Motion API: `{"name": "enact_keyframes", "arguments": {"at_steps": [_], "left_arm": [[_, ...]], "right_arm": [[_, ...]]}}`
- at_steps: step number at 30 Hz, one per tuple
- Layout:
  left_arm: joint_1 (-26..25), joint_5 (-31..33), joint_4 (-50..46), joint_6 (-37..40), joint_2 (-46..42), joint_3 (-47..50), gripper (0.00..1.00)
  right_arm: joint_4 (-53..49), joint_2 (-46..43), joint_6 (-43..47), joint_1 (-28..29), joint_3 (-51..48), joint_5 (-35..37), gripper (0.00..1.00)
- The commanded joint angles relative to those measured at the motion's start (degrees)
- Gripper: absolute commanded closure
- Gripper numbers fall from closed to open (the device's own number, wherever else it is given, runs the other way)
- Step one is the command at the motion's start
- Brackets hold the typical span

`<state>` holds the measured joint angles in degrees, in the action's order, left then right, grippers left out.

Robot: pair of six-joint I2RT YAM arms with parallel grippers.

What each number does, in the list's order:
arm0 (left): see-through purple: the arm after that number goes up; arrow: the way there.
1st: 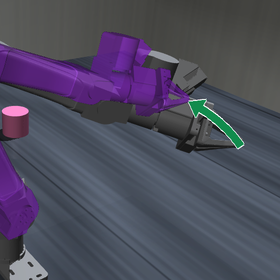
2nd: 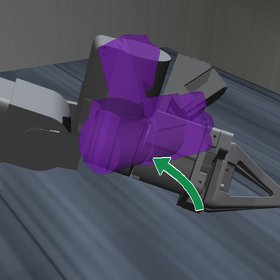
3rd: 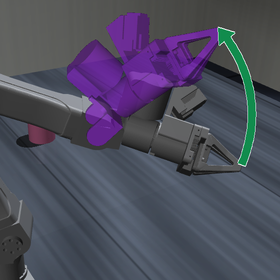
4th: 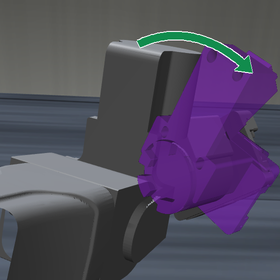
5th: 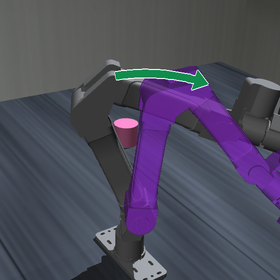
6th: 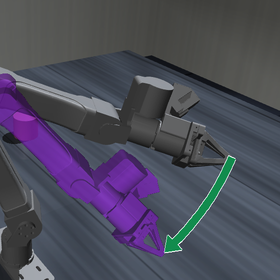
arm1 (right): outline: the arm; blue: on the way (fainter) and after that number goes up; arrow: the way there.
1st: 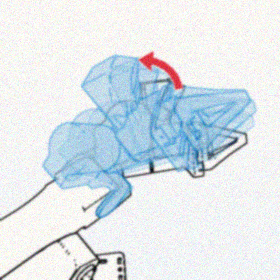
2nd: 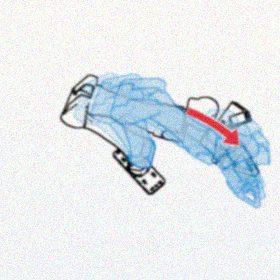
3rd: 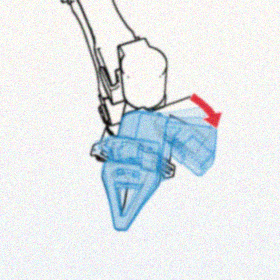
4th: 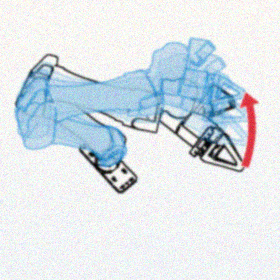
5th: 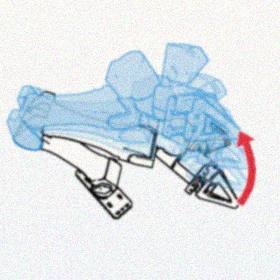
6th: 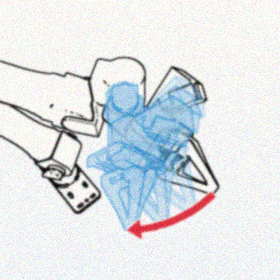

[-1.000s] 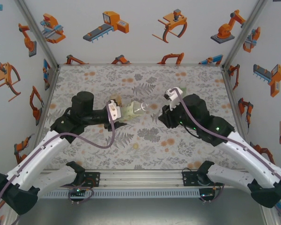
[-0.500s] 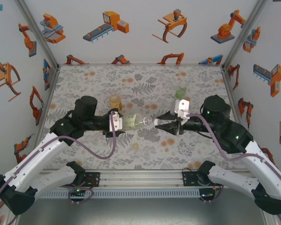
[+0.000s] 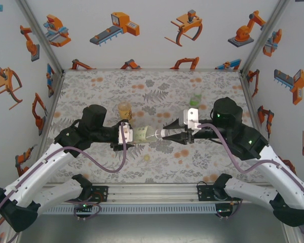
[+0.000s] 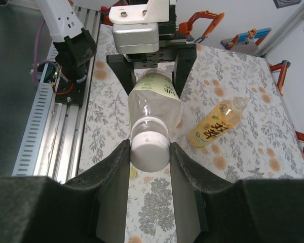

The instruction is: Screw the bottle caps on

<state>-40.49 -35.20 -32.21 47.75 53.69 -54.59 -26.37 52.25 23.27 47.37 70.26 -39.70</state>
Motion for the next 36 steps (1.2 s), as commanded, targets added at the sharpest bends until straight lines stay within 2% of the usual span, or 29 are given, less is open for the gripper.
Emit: {"name": "enact_keyframes", "arguments": {"at_steps": [1, 11, 16, 24, 28, 32, 34, 36], "left_arm": [[-0.5, -1.9, -1.0, 1.0, 0.0, -1.5, 1.00], [-1.5, -1.6, -2.7, 1.4, 1.4, -2.8, 1.00], [-1.5, -2.4, -4.5, 2.0, 2.7, -4.1, 1.00], [-1.6, -9.9, -5.9, 2.0, 4.5, -6.5, 1.00], [-1.5, -12.4, -6.3, 2.0, 4.9, -6.6, 1.00], [-1.6, -11.8, -5.0, 1.5, 4.4, -5.9, 1.00], [-1.5, -9.3, -3.6, 0.5, 4.2, -5.6, 1.00], [-1.6, -6.1, -2.0, -0.3, 4.0, -5.2, 1.00]], "right_arm": [[-1.0, 0.5, 2.4, 0.9, 2.0, -1.9, 1.00], [-6.3, 3.3, 7.1, 3.3, 4.2, 1.1, 1.00], [-12.5, 4.8, 13.2, 5.3, 6.8, 3.5, 1.00], [-14.8, 4.2, 22.8, 6.8, 5.6, 1.3, 1.00], [-13.4, 3.0, 24.3, 6.9, 4.4, 0.8, 1.00], [-11.6, 2.3, 19.3, 7.0, 3.4, 1.5, 1.00], [-10.2, 2.7, 12.8, 7.0, 3.1, 3.8, 1.00], [-7.0, 3.0, 2.1, 7.0, 2.1, 7.5, 1.00]]}}
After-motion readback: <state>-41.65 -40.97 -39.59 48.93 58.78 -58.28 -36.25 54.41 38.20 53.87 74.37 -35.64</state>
